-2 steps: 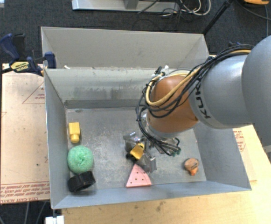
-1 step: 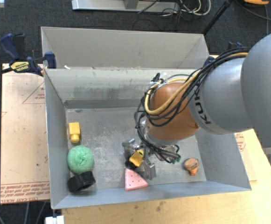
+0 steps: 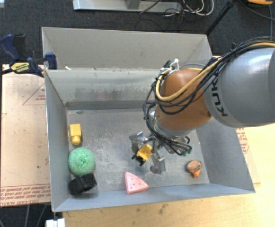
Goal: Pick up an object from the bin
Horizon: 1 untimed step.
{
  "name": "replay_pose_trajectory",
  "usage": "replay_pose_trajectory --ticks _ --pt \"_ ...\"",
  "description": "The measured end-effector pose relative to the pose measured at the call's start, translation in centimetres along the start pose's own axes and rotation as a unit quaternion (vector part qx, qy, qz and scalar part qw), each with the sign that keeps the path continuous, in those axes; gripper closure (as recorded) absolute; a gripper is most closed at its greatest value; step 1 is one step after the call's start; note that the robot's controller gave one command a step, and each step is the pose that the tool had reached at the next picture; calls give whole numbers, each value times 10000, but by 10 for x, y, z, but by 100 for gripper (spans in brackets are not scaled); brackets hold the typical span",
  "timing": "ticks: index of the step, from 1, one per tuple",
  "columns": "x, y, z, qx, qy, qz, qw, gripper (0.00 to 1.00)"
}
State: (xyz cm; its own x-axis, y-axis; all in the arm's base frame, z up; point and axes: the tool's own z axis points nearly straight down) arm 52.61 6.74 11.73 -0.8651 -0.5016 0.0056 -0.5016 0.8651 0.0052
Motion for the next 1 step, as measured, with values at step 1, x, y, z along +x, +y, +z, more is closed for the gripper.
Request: replay_pose_trajectory --ticks 1 --pt "17 18 -184 34 -66 299 9995 100"
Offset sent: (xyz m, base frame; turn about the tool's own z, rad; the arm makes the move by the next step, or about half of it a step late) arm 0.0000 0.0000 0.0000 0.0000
